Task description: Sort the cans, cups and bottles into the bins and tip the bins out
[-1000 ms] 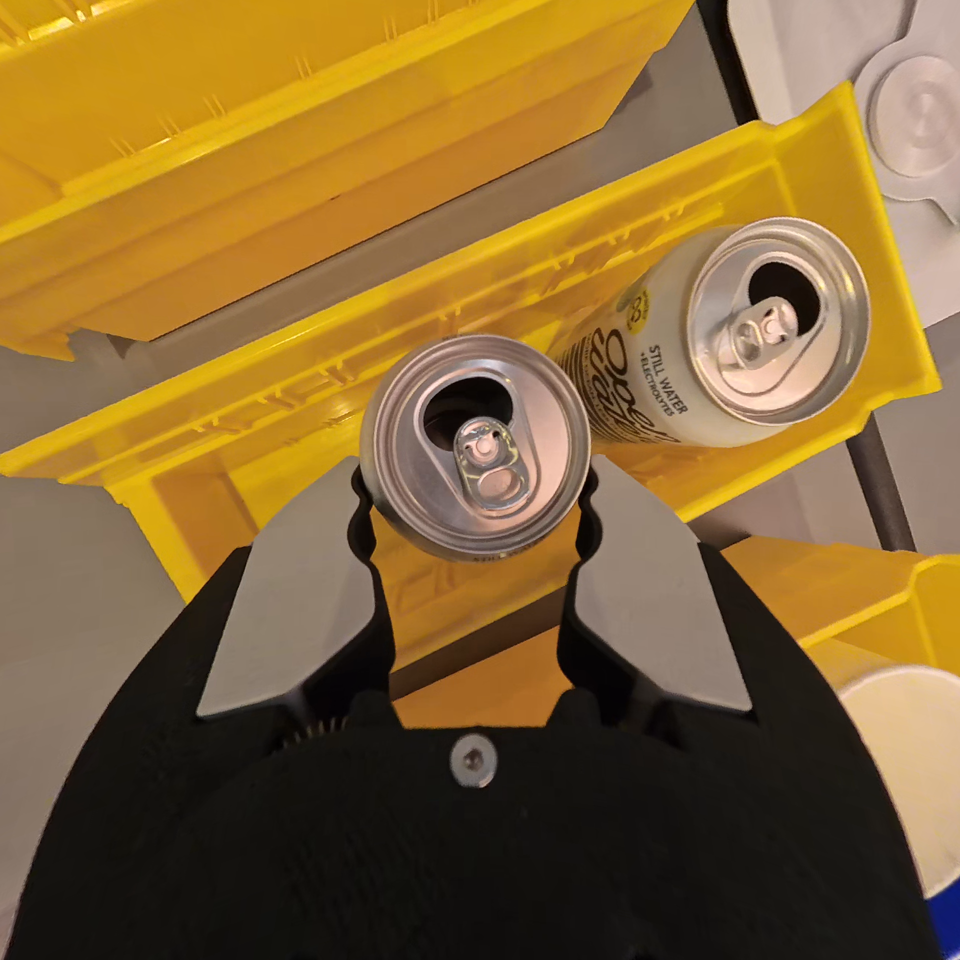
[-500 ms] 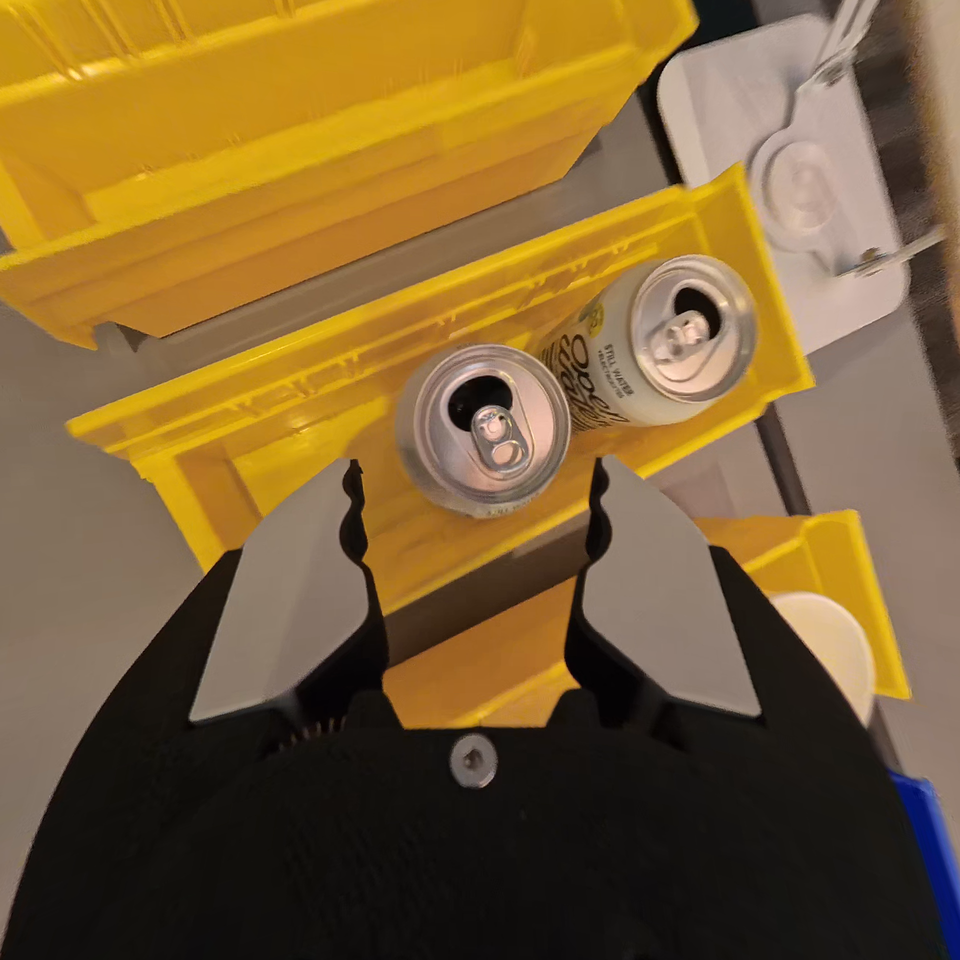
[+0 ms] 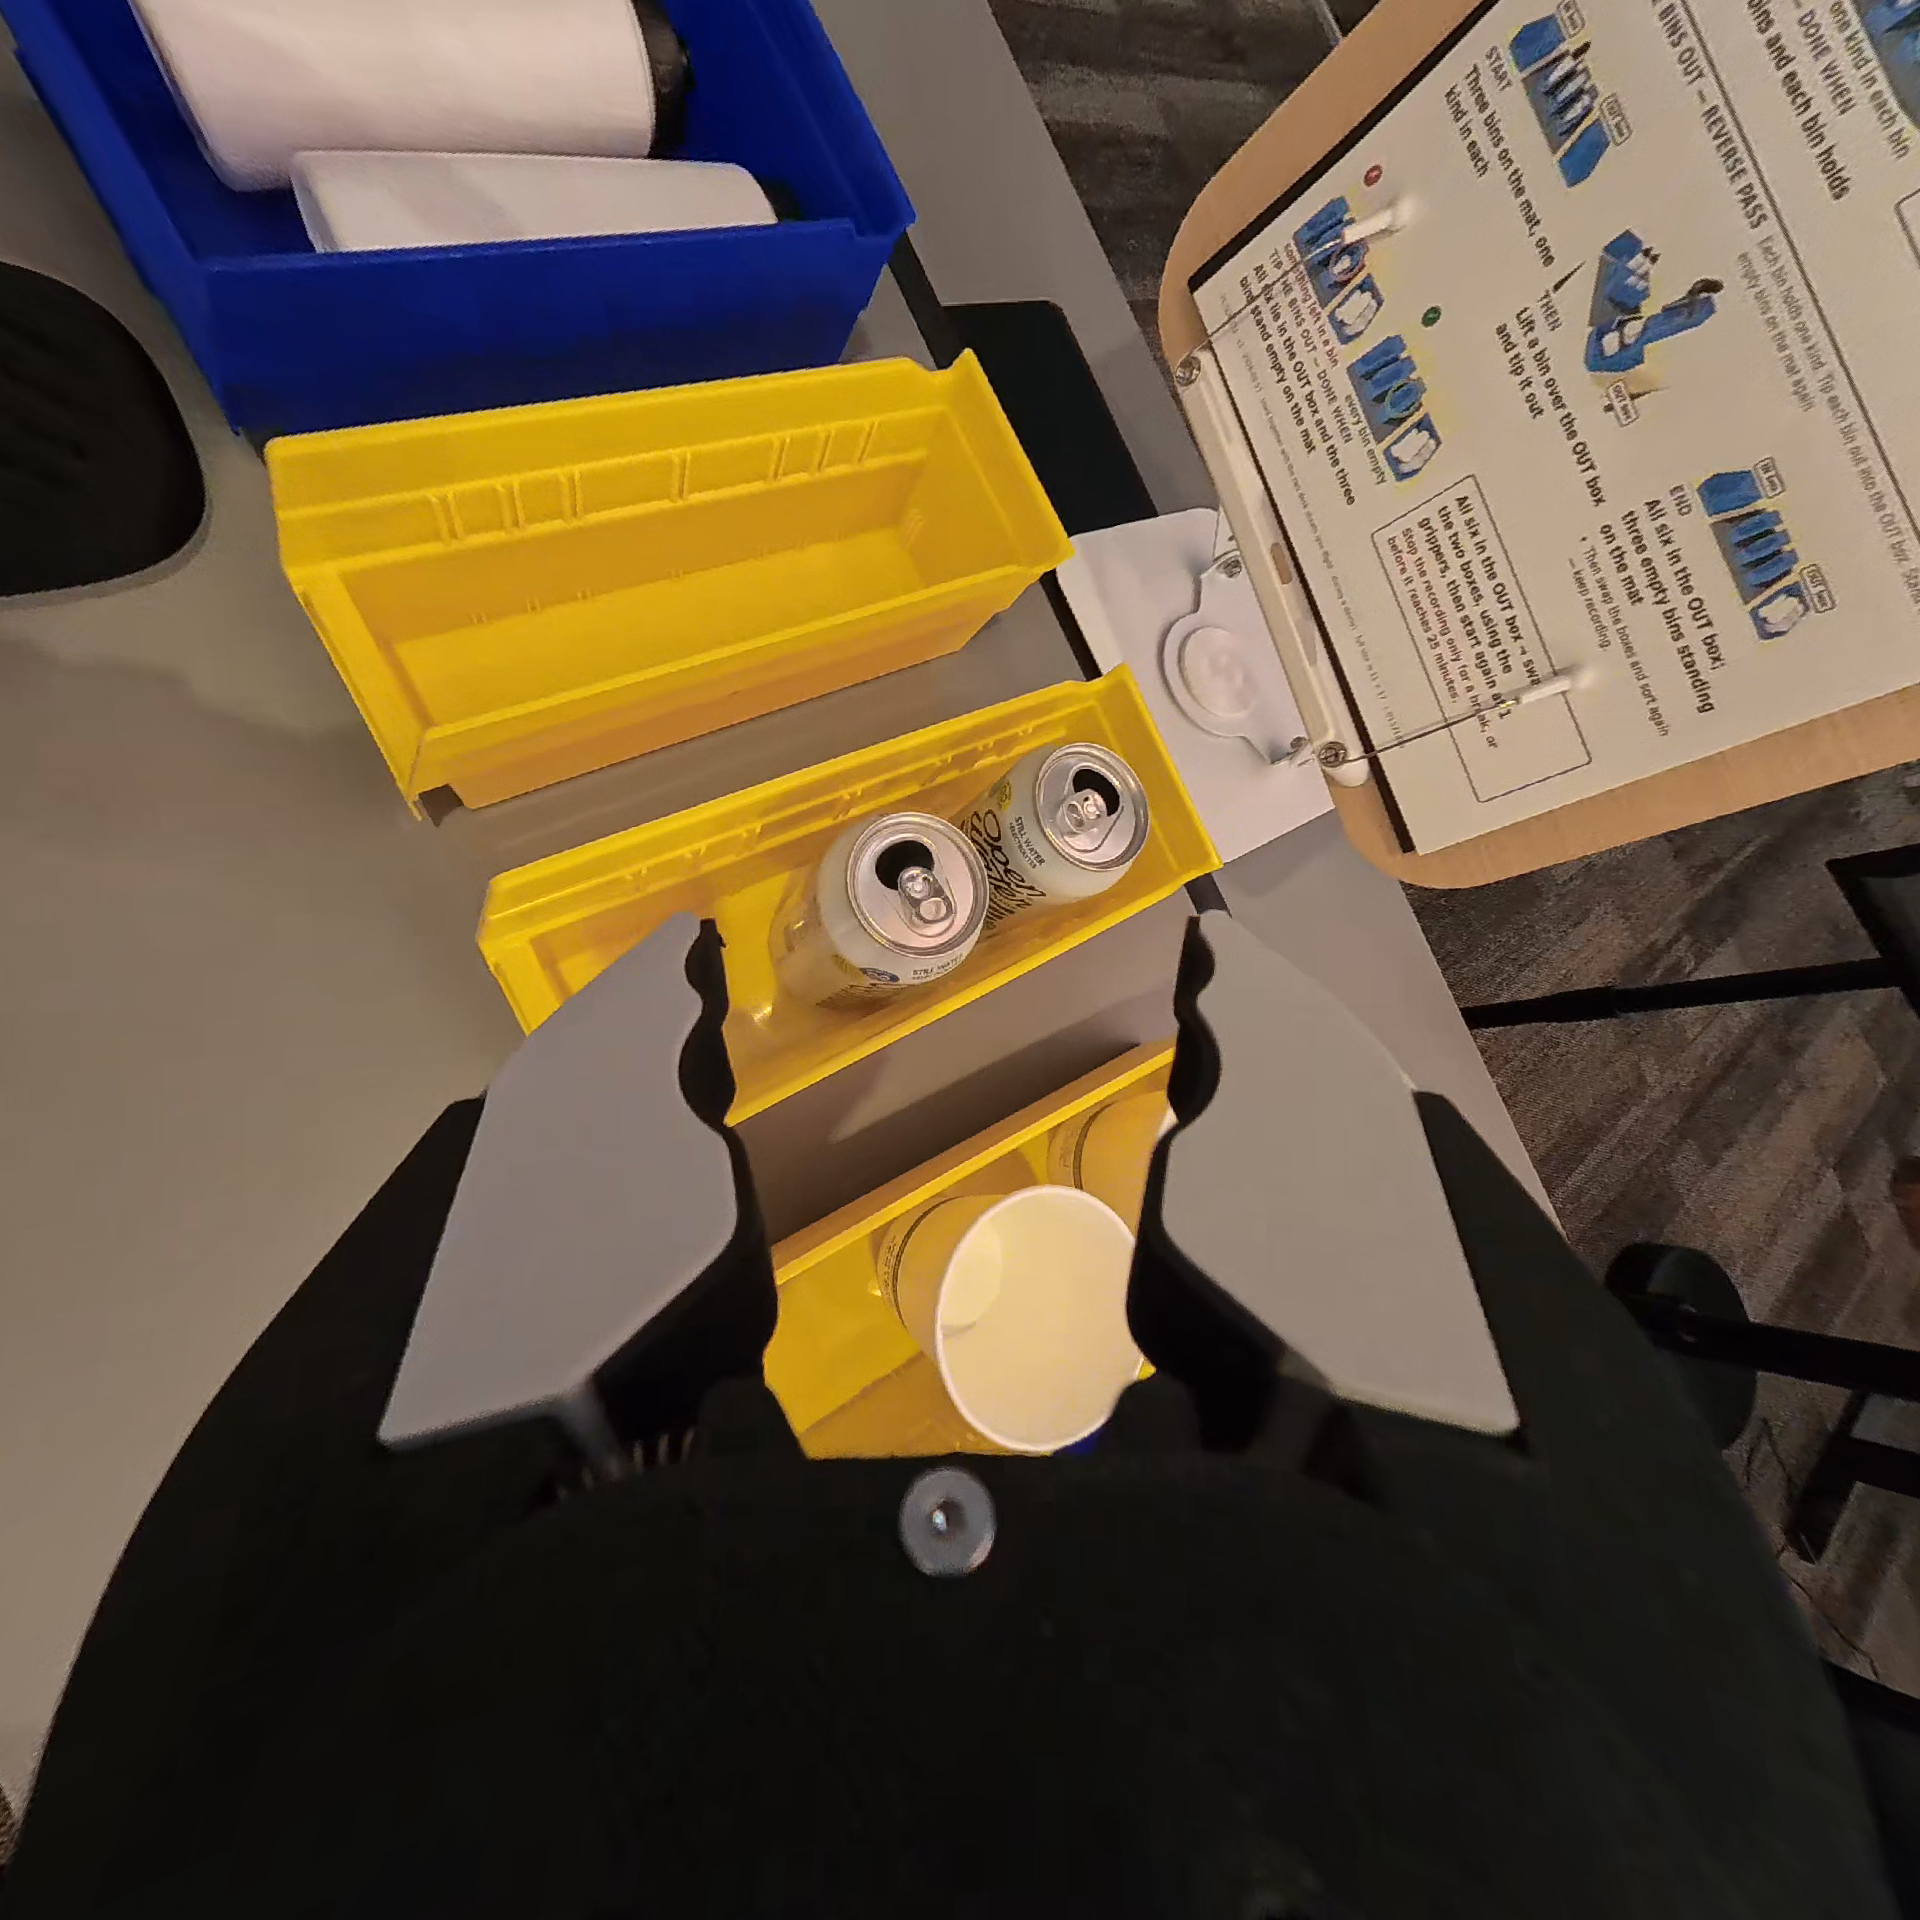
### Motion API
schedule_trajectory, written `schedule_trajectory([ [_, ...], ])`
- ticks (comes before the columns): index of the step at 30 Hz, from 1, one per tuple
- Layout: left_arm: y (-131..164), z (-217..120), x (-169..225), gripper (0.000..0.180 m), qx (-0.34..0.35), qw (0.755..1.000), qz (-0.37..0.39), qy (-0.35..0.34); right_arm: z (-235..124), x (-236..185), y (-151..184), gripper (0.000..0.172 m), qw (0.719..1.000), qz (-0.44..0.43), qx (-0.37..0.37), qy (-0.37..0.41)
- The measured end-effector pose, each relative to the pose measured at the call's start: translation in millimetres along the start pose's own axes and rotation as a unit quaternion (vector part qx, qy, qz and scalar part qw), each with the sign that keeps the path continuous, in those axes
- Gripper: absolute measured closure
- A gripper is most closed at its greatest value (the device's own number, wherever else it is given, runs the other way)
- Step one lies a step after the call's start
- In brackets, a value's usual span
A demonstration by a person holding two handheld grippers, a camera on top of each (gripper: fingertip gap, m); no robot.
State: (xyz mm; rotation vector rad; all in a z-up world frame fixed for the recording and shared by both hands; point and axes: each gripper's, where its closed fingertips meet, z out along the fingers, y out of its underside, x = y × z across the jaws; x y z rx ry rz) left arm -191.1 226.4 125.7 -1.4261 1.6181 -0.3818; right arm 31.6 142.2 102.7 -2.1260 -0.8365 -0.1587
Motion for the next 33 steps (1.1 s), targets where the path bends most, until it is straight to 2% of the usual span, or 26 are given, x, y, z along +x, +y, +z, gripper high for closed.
schedule_trajectory([
  [9,0.9,-9.7,-1.6,0.096,-0.008,1.000,0.002,-0.016,-3.7,6.1,4.5,0.087,1.000,0.004,-0.002,0.029],
  [16,-17.4,-23.7,-24.7,0.091,0.019,0.994,0.001,-0.105,-20.4,43.4,1.6,0.088,0.982,0.031,0.028,0.186],
  [22,-28.0,-27.2,-26.2,0.090,0.028,0.990,0.003,-0.136,-33.9,54.3,2.6,0.088,0.966,0.054,0.046,0.249],
  [33,-33.9,-28.9,-26.3,0.091,0.026,0.990,-0.001,-0.139,-45.6,60.9,8.5,0.088,0.957,0.068,0.052,0.276],
])
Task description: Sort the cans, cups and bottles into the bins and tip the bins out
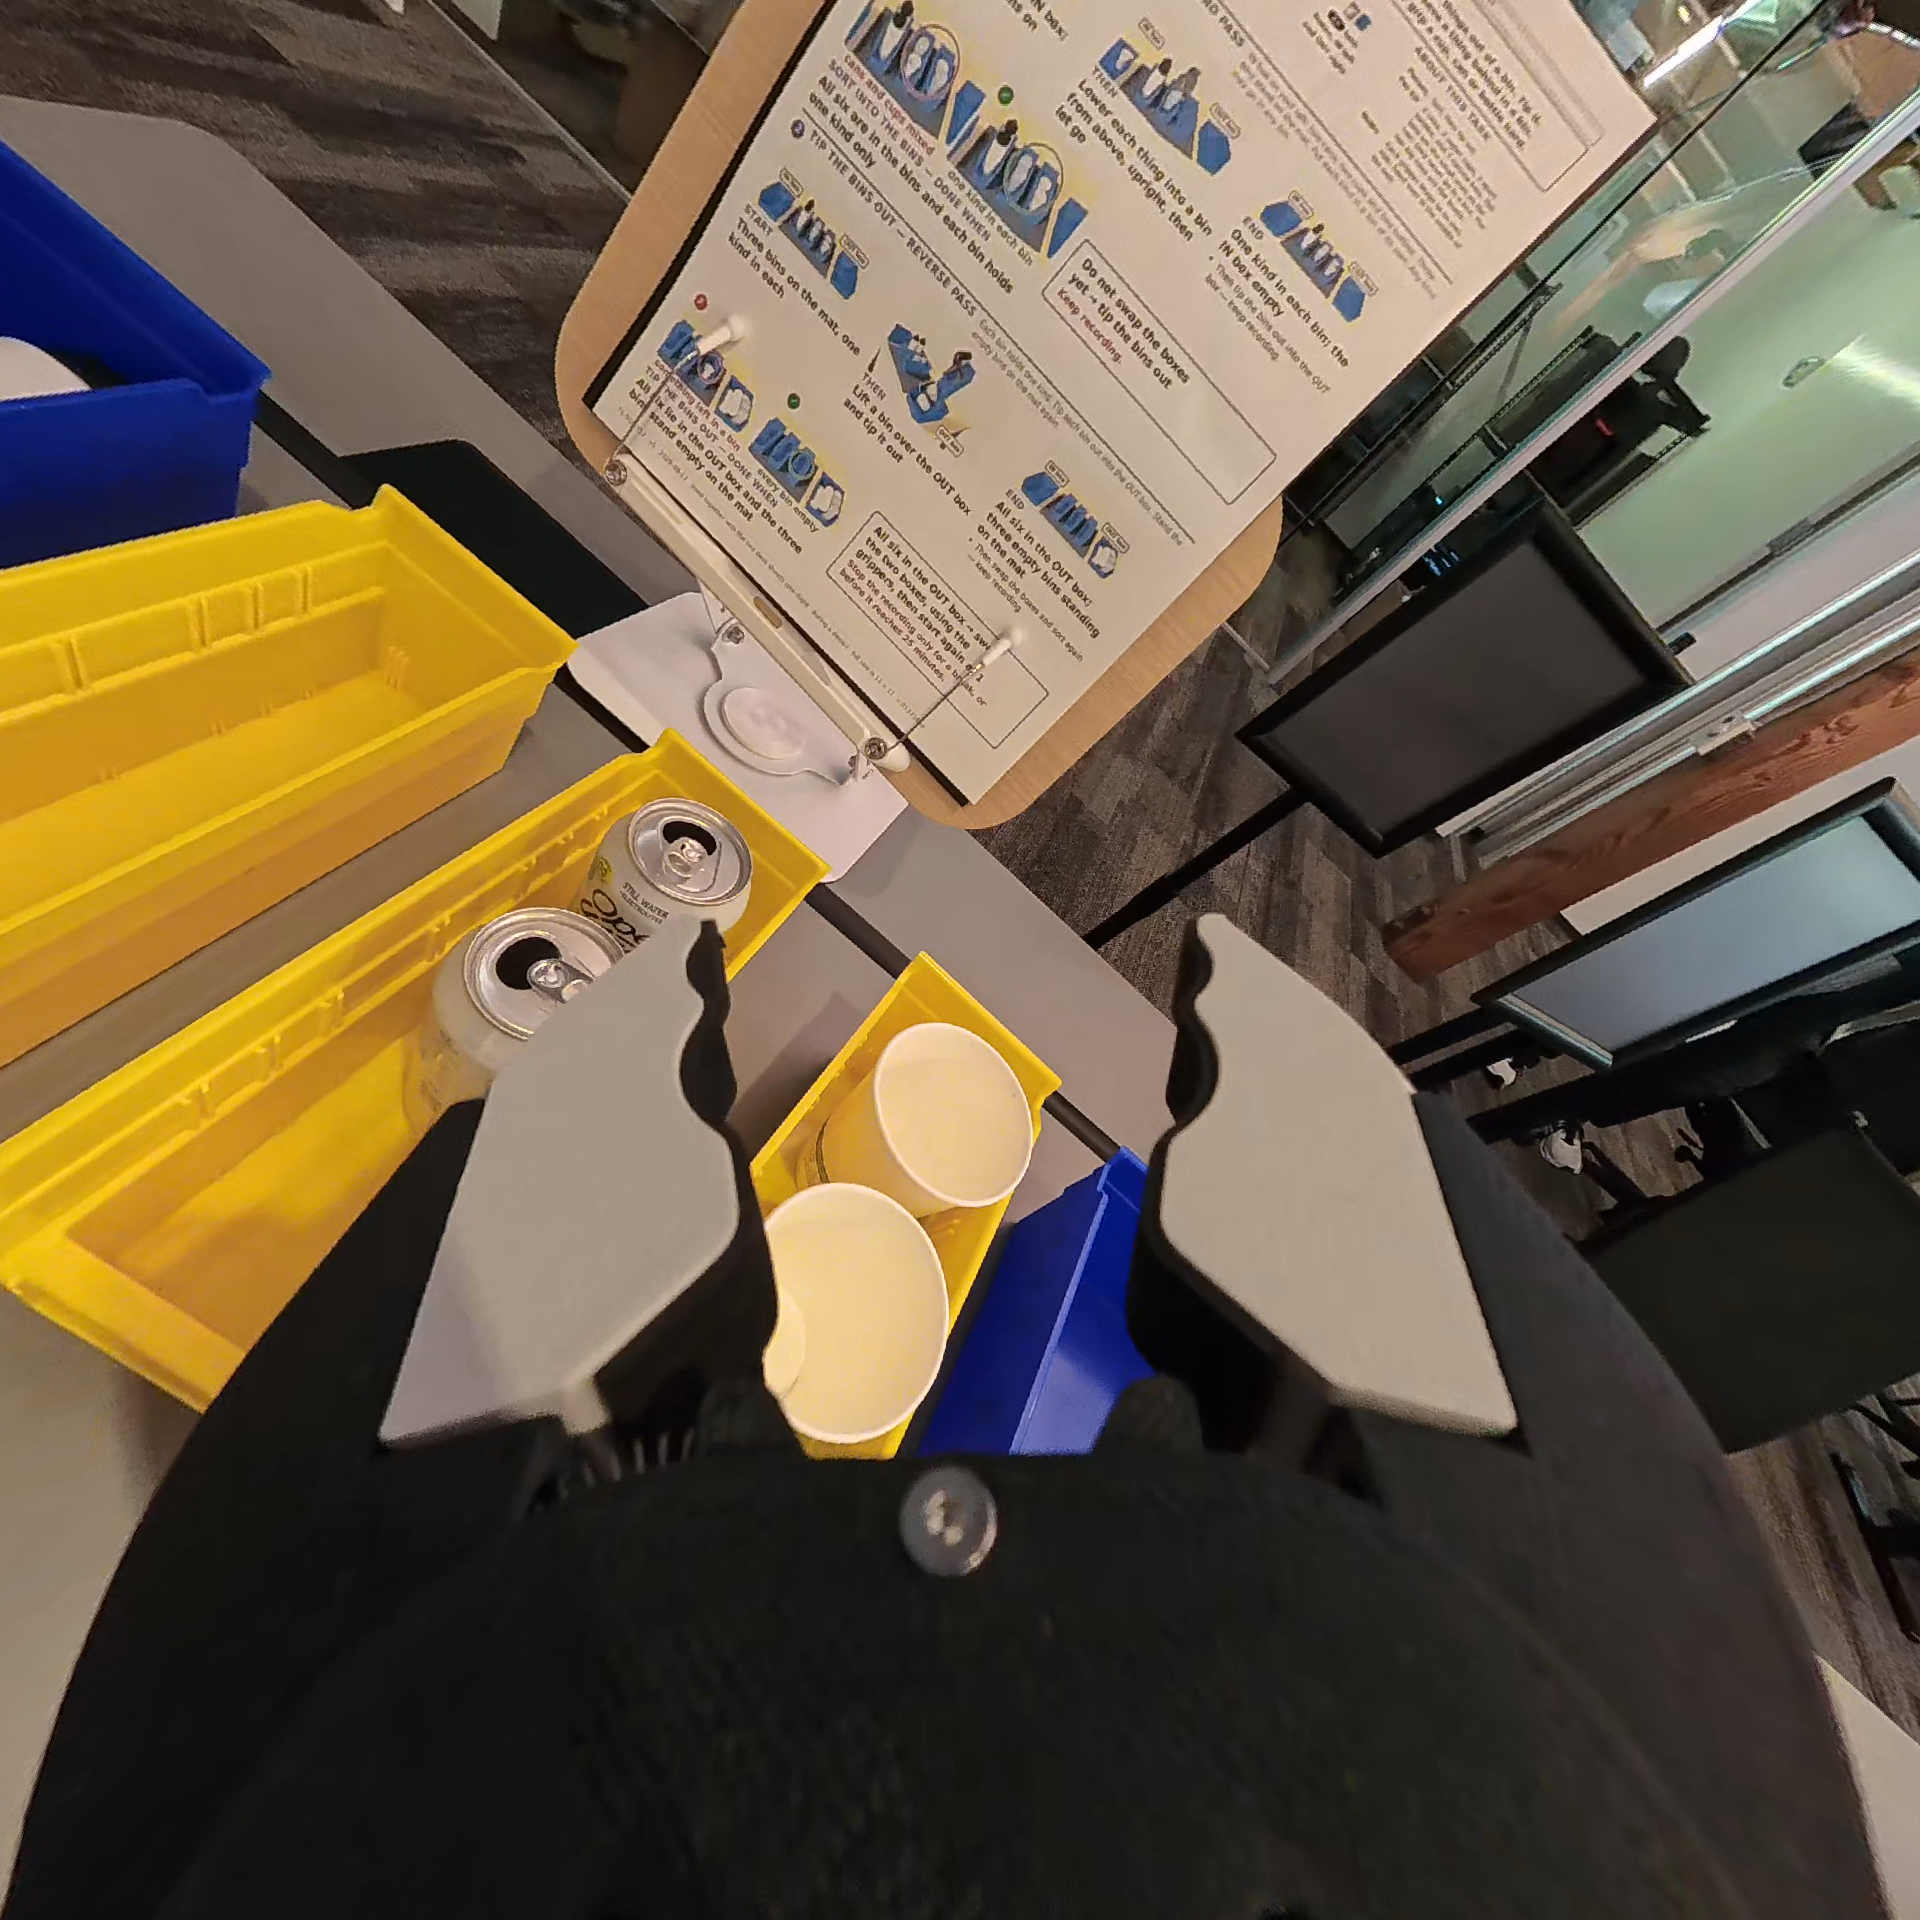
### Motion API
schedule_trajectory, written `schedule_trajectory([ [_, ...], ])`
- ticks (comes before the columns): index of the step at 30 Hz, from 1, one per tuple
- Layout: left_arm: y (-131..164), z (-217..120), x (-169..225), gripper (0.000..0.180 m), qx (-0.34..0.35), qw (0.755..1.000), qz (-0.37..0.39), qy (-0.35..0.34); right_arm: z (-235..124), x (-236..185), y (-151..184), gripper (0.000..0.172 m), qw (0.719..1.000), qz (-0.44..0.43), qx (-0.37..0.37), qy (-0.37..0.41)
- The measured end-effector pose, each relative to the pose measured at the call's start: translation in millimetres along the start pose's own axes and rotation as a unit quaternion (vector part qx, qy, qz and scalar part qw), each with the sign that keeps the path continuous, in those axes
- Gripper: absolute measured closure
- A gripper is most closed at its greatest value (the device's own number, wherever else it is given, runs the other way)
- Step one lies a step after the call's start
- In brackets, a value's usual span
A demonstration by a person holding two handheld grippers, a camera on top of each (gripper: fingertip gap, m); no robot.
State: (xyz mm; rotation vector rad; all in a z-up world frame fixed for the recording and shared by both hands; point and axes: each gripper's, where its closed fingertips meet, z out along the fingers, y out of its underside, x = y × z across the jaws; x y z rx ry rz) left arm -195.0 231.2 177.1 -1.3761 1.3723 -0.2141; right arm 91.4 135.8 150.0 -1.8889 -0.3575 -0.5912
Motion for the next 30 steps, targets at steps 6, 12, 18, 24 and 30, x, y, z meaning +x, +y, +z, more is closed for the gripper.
schedule_trajectory([
  [6,-0.3,-0.1,0.8,0.091,-0.004,1.000,-0.005,0.002,1.2,0.6,6.0,0.088,1.000,0.002,-0.008,-0.002],
  [12,6.9,1.1,-0.2,0.091,-0.016,1.000,-0.011,-0.002,0.7,2.4,9.3,0.088,1.000,0.003,-0.013,-0.001],
  [18,40.4,-1.8,-11.7,0.092,-0.067,0.997,-0.034,-0.007,-1.8,2.3,17.6,0.088,1.000,0.006,-0.018,-0.011],
  [24,122.6,8.7,-21.6,0.096,-0.186,0.978,-0.094,0.003,1.2,2.6,29.1,0.088,0.999,0.015,-0.025,-0.023],
  [30,202.2,39.7,-7.9,0.100,-0.280,0.935,-0.215,0.035,4.7,-2.6,32.0,0.088,0.999,0.017,-0.028,-0.035],
])
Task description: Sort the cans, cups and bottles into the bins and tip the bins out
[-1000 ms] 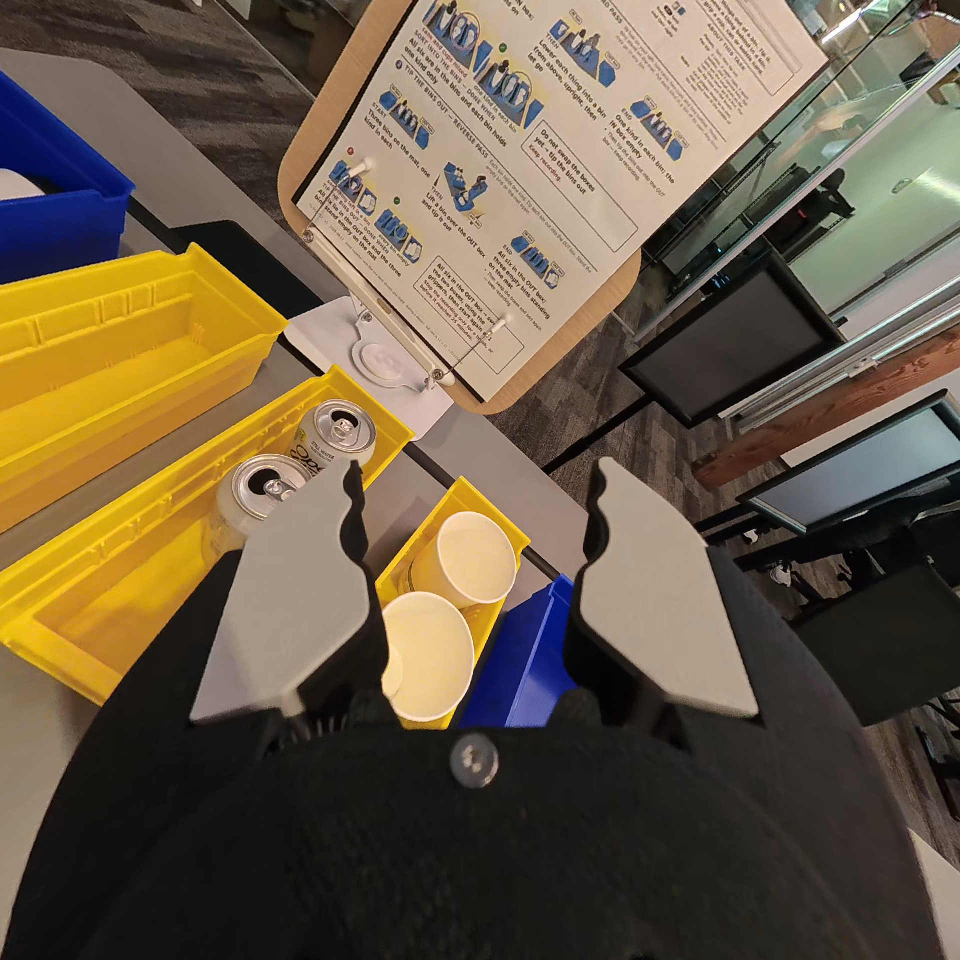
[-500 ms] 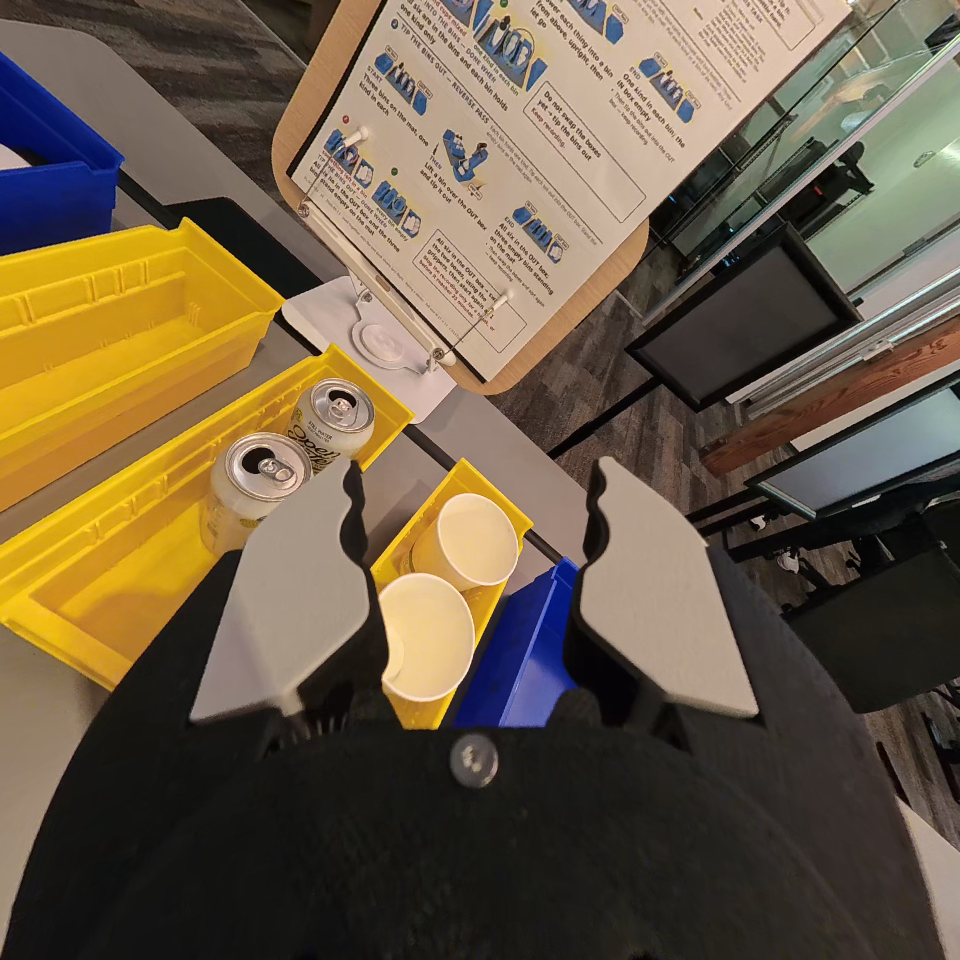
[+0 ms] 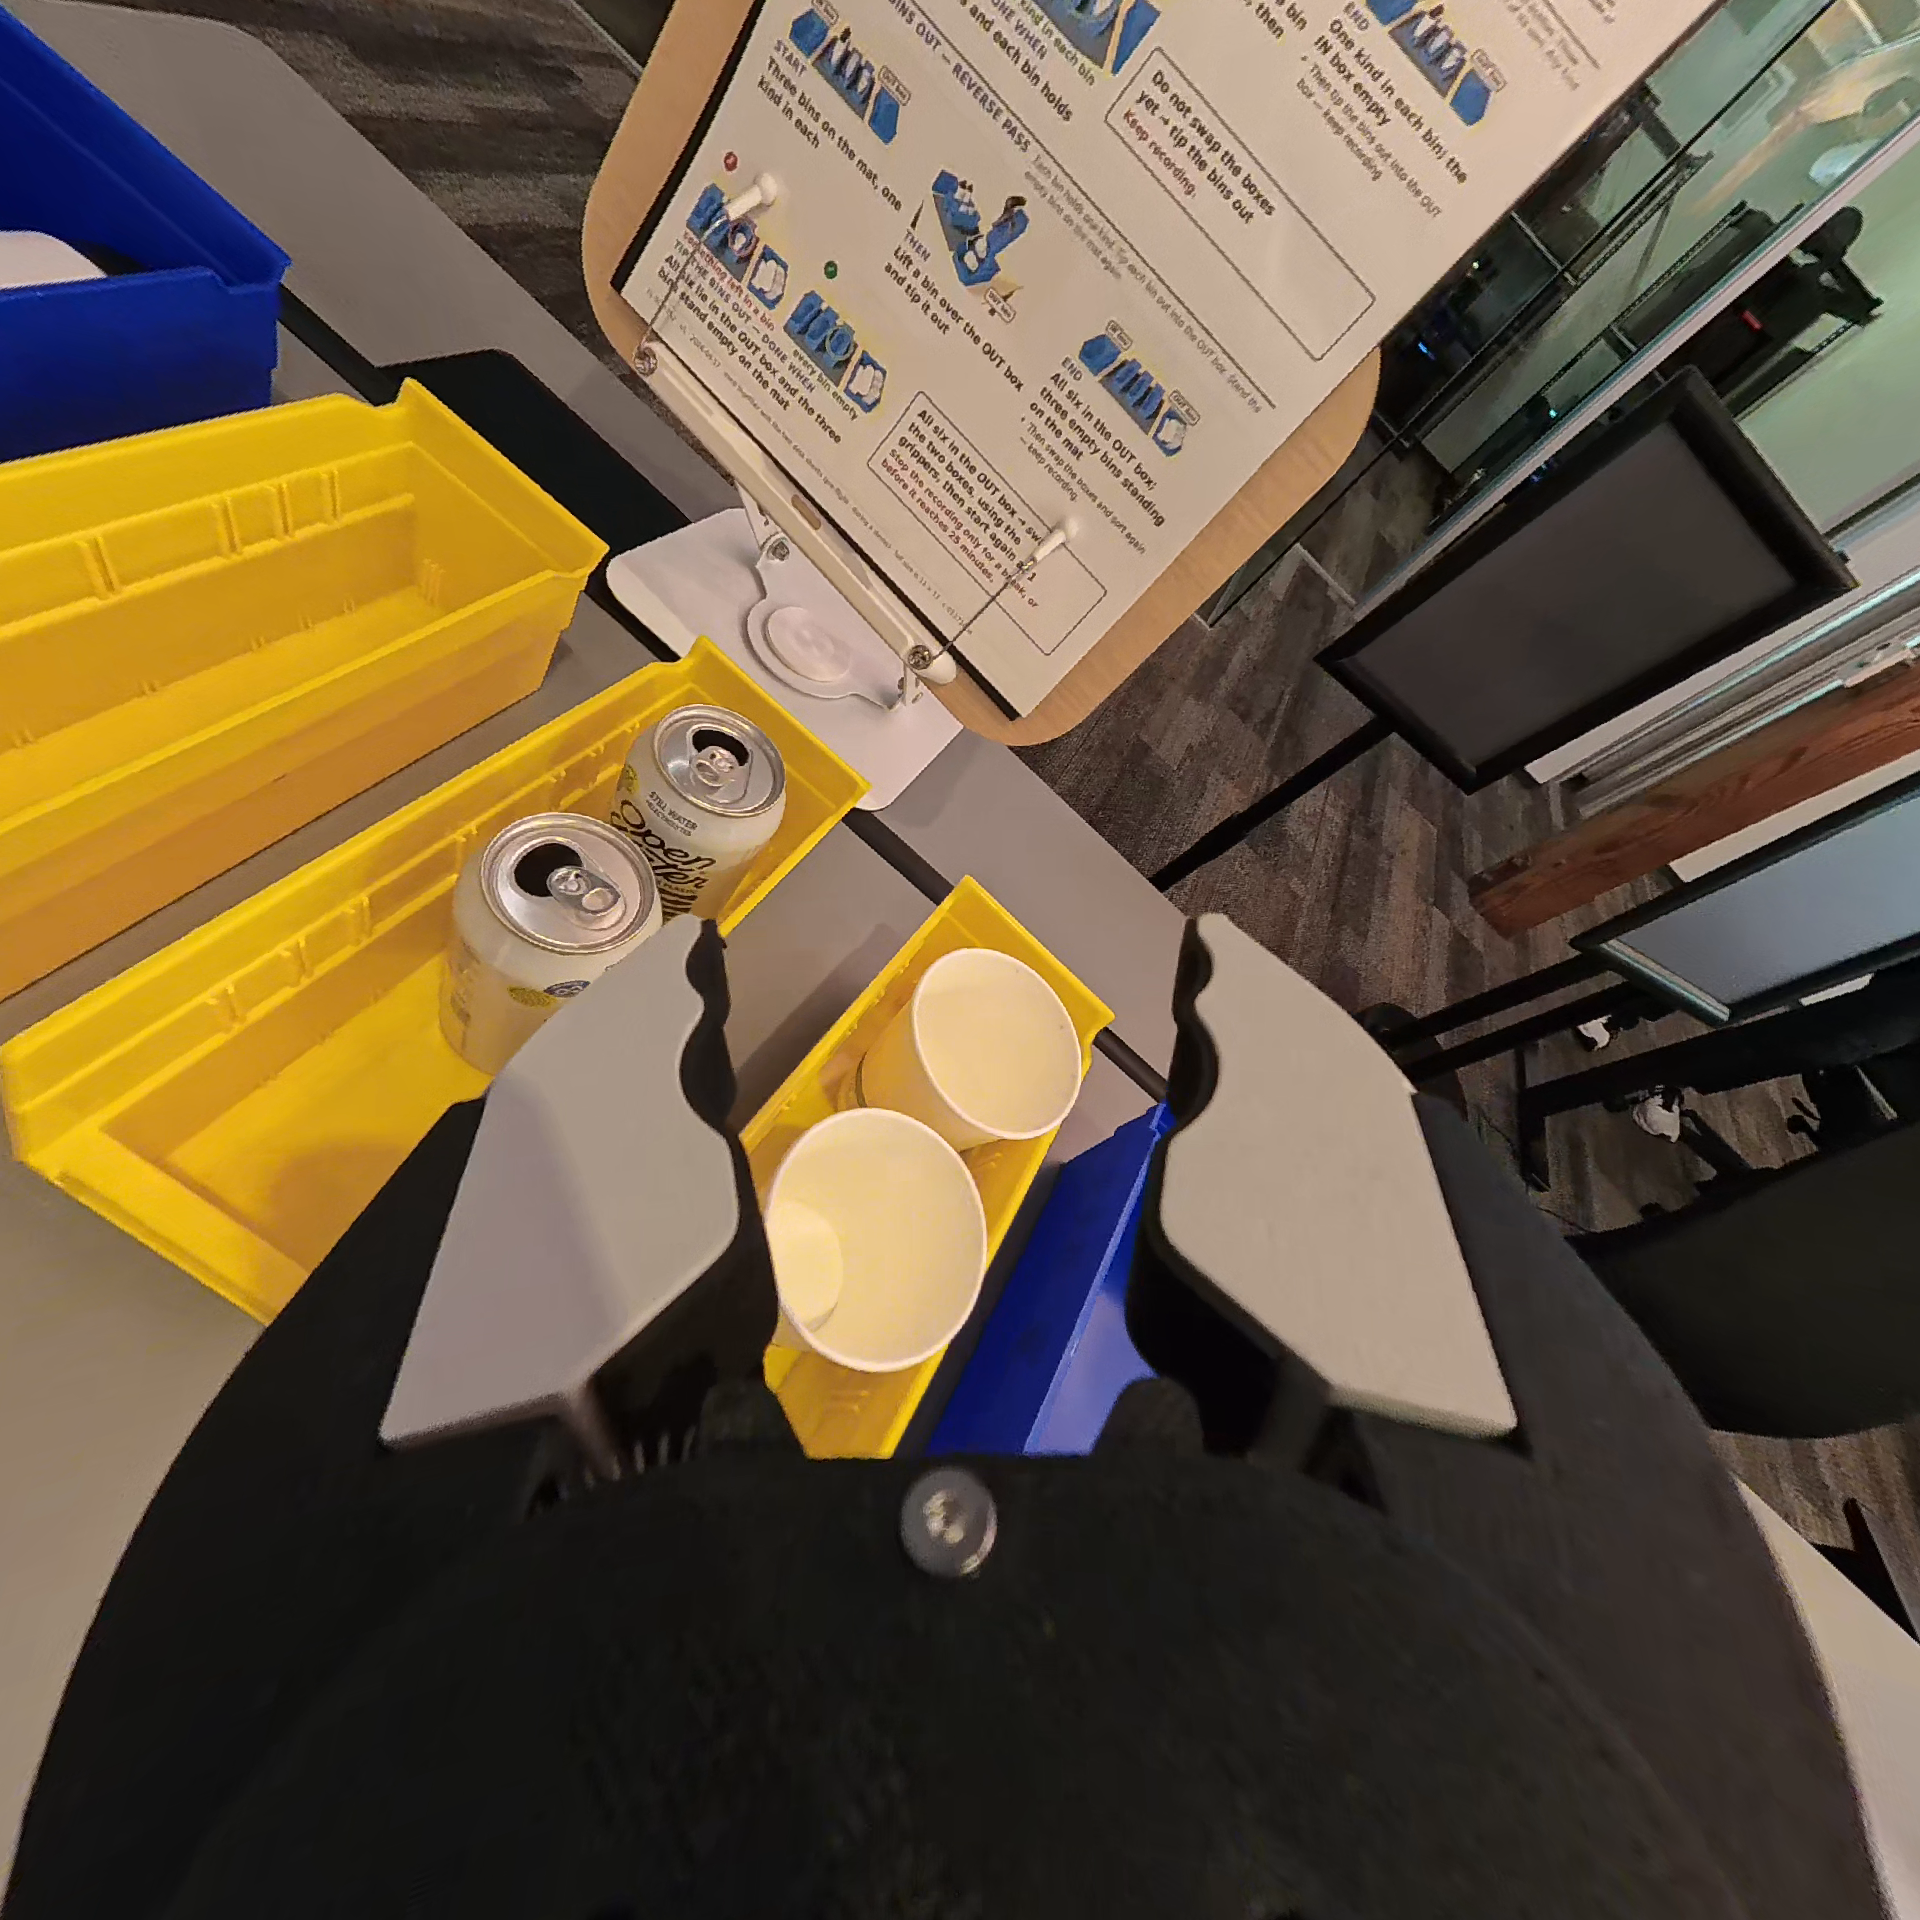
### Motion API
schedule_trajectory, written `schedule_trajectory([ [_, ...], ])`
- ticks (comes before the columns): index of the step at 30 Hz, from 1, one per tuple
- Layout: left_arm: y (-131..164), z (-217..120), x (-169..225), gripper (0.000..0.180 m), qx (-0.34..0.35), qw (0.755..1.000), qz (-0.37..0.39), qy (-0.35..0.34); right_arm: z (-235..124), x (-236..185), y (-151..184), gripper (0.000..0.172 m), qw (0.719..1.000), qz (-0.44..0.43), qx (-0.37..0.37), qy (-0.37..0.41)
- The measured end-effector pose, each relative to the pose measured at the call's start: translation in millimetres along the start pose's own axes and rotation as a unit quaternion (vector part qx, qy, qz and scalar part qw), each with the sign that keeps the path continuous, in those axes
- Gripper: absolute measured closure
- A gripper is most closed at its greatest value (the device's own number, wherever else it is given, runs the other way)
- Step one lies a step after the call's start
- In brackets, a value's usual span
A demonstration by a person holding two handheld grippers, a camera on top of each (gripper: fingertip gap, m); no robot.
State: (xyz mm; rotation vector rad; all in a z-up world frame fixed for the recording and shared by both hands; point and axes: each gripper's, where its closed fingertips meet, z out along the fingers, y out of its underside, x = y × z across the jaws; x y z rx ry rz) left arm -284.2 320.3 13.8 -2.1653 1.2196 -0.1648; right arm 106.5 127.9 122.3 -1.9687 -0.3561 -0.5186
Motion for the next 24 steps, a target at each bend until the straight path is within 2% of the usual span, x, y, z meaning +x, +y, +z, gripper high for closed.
schedule_trajectory([
  [5,9.8,49.9,-9.3,0.099,-0.047,0.993,-0.098,0.045,-0.2,-3.3,2.5,0.088,1.000,-0.010,-0.005,-0.003],
  [10,20.5,87.1,-21.2,0.096,-0.104,0.988,-0.111,0.026,-4.1,0.8,11.6,0.088,1.000,-0.013,-0.012,-0.005],
  [14,30.8,103.6,-28.7,0.092,-0.139,0.984,-0.111,0.013,-6.7,7.9,19.5,0.088,1.000,-0.010,-0.010,-0.006],
  [16,30.4,108.2,-26.1,0.095,-0.142,0.981,-0.129,0.031,-7.4,10.1,22.7,0.088,1.000,-0.008,-0.009,-0.008],
  [20,34.9,114.8,-20.2,0.091,-0.170,0.972,-0.150,0.057,-6.1,11.9,27.3,0.088,1.000,-0.004,-0.008,-0.011],
  [24,42.0,120.1,-9.7,0.089,-0.209,0.964,-0.146,0.070,-3.9,9.3,30.7,0.088,1.000,-0.004,-0.007,-0.017],
])
